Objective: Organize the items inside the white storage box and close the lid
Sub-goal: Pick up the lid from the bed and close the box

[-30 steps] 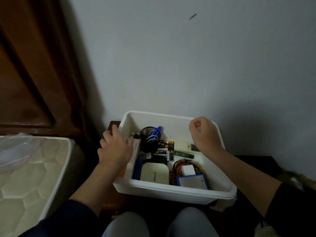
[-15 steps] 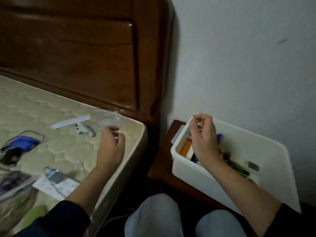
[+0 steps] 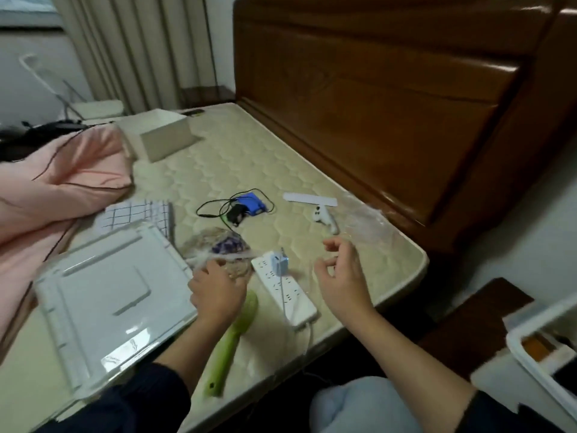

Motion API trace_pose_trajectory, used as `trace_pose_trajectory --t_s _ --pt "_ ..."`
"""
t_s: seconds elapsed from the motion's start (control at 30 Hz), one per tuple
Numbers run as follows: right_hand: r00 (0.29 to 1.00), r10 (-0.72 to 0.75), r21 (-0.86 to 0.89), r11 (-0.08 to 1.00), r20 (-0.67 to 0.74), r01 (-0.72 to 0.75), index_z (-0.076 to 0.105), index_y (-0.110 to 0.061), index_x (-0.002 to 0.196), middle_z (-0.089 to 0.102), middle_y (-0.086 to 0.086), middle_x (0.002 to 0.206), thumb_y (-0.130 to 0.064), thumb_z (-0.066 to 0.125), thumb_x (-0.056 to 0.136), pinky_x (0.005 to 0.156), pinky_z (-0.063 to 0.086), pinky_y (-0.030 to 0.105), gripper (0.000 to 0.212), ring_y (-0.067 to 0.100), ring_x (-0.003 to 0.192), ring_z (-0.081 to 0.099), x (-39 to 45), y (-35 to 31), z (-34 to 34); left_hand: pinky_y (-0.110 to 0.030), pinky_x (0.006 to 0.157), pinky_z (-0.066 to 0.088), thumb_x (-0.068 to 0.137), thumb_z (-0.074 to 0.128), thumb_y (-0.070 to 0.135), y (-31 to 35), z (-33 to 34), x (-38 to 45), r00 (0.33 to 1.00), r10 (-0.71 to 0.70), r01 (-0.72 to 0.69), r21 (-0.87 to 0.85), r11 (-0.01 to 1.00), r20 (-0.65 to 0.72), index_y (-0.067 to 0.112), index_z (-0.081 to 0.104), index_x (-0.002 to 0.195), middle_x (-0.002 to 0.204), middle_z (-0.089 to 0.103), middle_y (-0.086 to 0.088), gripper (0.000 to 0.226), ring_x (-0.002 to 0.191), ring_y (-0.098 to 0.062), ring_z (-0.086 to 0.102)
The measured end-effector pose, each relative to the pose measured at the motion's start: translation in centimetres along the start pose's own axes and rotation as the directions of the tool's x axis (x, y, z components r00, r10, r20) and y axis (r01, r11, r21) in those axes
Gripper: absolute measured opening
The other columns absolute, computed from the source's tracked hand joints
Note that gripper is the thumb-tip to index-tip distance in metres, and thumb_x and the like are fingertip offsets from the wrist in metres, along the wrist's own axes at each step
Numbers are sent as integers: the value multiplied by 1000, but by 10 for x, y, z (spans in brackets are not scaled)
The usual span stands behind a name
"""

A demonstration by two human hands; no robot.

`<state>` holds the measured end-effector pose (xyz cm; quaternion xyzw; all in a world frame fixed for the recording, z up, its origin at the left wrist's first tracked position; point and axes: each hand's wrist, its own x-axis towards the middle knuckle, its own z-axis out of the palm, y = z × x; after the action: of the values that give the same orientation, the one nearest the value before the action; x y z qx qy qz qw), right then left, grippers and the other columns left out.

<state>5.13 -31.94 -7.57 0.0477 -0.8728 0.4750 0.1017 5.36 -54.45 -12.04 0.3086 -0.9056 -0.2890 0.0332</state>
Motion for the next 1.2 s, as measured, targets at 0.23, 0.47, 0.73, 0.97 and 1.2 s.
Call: trace_pose_trajectory --t_s 0.23,0.47,0.73,0.97,1.2 --pt "878 178 -50 983 445 -174 54 -22 136 58 -2 134 -28 60 101 98 44 30 36 19 120 58 -6 -36 106 -59 126 9 85 70 64 -93 -29 23 993 -45 14 273 962 105 26 -1 166 173 -7 -11 114 159 -41 -4" --pt "780 243 -93 968 577 -233 52 -28 135 58 -1 130 -37 59 101 94 45 31 36 16 116 58 -37 -52 151 -63 124 21 102 52 14 -170 -18 15 934 -86 -60 389 919 347 29 -2 167 174 -3 -8 86 158 -46 5" --pt "781 264 -187 964 566 -190 52 -24 140 58 1 130 -36 60 102 97 46 32 41 18 117 58 -44 -62 159 -42 90 42 89 64 17 -187 -18 16 981 131 -190 566 802 144 16 42 141 135 48 -9 57 117 -34 53" --pt "810 248 -136 969 531 -207 53 -25 133 62 -1 127 -34 58 102 106 49 43 32 20 114 64 -35 -75 165 -41 85 42 93 51 3 -166 -62 26 940 316 -221 480 849 -127 15 51 137 126 53 -12 46 111 -36 51" --pt "865 208 230 912 457 -341 40 -34 141 56 -5 137 -60 38 106 110 48 50 44 19 118 63 1 -115 144 -44 75 44 86 57 -1 -80 -148 16 841 384 -404 30 914 -382 19 55 144 121 55 -12 62 108 -34 50"
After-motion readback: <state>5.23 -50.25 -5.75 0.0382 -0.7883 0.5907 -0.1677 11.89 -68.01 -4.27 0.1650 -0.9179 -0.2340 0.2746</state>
